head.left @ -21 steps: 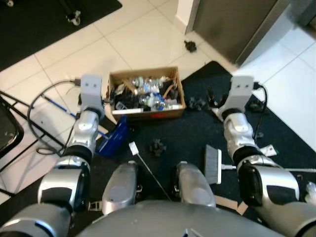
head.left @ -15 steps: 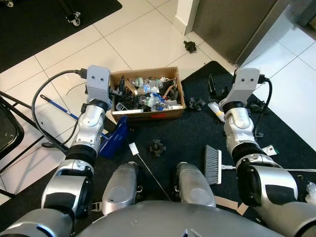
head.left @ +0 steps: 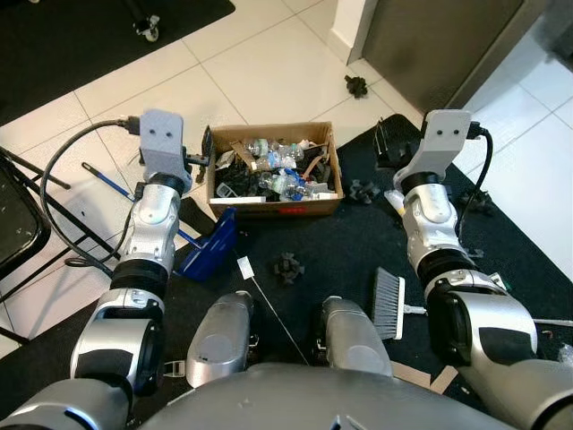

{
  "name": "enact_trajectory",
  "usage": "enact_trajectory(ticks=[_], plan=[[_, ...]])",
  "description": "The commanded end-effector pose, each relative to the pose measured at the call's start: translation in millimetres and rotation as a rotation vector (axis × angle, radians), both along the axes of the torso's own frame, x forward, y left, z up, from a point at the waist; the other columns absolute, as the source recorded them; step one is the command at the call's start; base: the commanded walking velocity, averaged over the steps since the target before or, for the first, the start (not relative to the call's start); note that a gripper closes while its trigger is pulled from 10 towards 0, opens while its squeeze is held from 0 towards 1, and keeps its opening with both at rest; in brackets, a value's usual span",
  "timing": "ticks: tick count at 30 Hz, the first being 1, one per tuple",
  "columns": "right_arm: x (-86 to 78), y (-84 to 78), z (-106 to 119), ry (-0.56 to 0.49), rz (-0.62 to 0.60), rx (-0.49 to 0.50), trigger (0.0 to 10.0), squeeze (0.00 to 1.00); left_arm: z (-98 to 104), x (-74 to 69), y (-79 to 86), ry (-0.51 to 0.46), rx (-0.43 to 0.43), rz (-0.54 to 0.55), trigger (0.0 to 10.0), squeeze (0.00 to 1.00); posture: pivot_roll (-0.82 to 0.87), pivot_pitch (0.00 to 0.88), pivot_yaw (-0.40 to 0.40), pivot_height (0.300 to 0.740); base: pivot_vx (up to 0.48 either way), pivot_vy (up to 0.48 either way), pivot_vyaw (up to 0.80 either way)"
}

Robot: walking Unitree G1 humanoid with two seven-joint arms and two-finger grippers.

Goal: Sweep floor

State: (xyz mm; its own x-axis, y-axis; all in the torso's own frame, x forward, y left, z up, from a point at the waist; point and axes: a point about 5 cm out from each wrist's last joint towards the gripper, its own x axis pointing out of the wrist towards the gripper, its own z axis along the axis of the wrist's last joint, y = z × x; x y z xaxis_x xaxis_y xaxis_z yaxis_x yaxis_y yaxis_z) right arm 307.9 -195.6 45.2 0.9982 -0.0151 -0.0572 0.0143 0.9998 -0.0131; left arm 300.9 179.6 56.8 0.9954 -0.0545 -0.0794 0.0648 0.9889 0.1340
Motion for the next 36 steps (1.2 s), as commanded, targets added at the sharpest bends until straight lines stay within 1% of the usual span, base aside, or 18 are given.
enact_trajectory(ticks=[1,5,6,8,13,16,17,20,21,24,30,31,32,33,34,35,36], plan=[[-1.3,4.0,-3,0.016,0.011,0.017,10.0,0.00,-3,-4.9,7.5,0.016,0.007,0.026,10.0,0.00,0.24,0.000,0.007,0.740,0.000,0.000,0.00],[-1.7,7.9,-4,0.017,0.017,0.016,10.0,0.00,-14,-22.7,17.2,0.053,0.012,0.052,10.0,0.00,0.23,0.000,0.010,0.740,0.000,0.000,0.00],[-1.7,7.9,-4,0.017,0.017,0.016,10.0,0.00,-14,-22.7,17.2,0.053,0.012,0.052,10.0,0.00,0.23,0.000,0.010,0.740,0.000,0.000,0.00],[-3.3,8.1,-6,0.022,0.015,0.021,10.0,0.00,-21,-30.1,18.7,0.081,0.032,0.059,10.0,0.00,0.24,0.000,0.004,0.740,0.000,0.000,0.00],[-5.2,12.1,-9,0.037,0.044,0.009,10.0,0.00,-19,-27.3,18.4,0.076,0.033,0.082,10.0,0.00,0.23,0.000,0.005,0.740,0.000,0.000,0.00],[-1.2,11.1,-5,0.025,0.037,0.008,10.0,0.00,-18,-25.6,18.7,0.081,0.045,0.073,10.0,0.00,0.22,0.000,0.014,0.740,0.000,0.000,0.00],[-0.1,9.4,-3,0.017,0.029,0.008,10.0,0.00,-18,-25.9,17.5,0.085,0.053,0.062,10.0,0.00,0.22,0.000,0.023,0.740,0.000,0.000,0.00],[-0.8,6.3,-3,0.015,0.009,0.007,10.0,0.00,-18,-25.4,11.4,0.084,0.075,0.028,10.0,0.00,0.22,0.000,0.017,0.740,0.000,0.000,0.00],[-0.8,6.3,-3,0.015,0.009,0.007,10.0,0.00,-18,-25.4,11.4,0.084,0.075,0.028,10.0,0.00,0.22,0.000,0.017,0.740,0.000,0.000,0.00],[-1.9,8.1,-3,0.011,0.019,-0.035,10.0,0.00,-19,-24.5,9.3,0.087,0.070,0.018,10.0,0.00,0.19,0.000,0.025,0.740,0.000,0.000,0.00],[-2.3,5.5,-2,-0.003,0.009,-0.036,10.0,0.00,-21,-24.0,6.6,0.099,0.054,0.016,10.0,0.00,0.16,0.000,0.030,0.740,0.000,0.000,0.00],[-3.1,1.0,0,-0.014,-0.011,-0.029,10.0,0.00,-23,-22.1,2.3,0.107,0.044,0.001,10.0,0.00,0.13,0.000,0.024,0.740,0.000,0.000,0.00],[-3.1,1.0,0,-0.014,-0.011,-0.029,10.0,0.00,-23,-22.1,2.3,0.107,0.044,0.001,10.0,0.00,0.13,0.000,0.024,0.740,0.000,0.000,0.00],[-4.3,-2.4,-1,-0.015,-0.039,0.006,10.0,0.00,-23,-20.6,2.0,0.110,0.030,0.006,10.0,0.00,0.15,0.000,0.003,0.740,0.000,0.000,0.00],[-4.3,-2.4,-1,-0.015,-0.039,0.006,10.0,0.00,-23,-20.6,2.0,0.110,0.030,0.006,10.0,0.00,0.15,0.000,0.003,0.740,0.000,0.000,0.00],[-5.4,-3.9,-4,0.006,-0.062,0.041,10.0,0.00,-24,-20.3,4.3,0.113,0.039,0.011,10.0,0.00,0.17,0.000,-0.020,0.740,0.000,0.000,0.00],[-5.4,-3.9,-4,0.006,-0.062,0.041,10.0,0.00,-24,-20.3,4.3,0.113,0.039,0.011,10.0,0.00,0.17,0.000,-0.020,0.740,0.000,0.000,0.00]])
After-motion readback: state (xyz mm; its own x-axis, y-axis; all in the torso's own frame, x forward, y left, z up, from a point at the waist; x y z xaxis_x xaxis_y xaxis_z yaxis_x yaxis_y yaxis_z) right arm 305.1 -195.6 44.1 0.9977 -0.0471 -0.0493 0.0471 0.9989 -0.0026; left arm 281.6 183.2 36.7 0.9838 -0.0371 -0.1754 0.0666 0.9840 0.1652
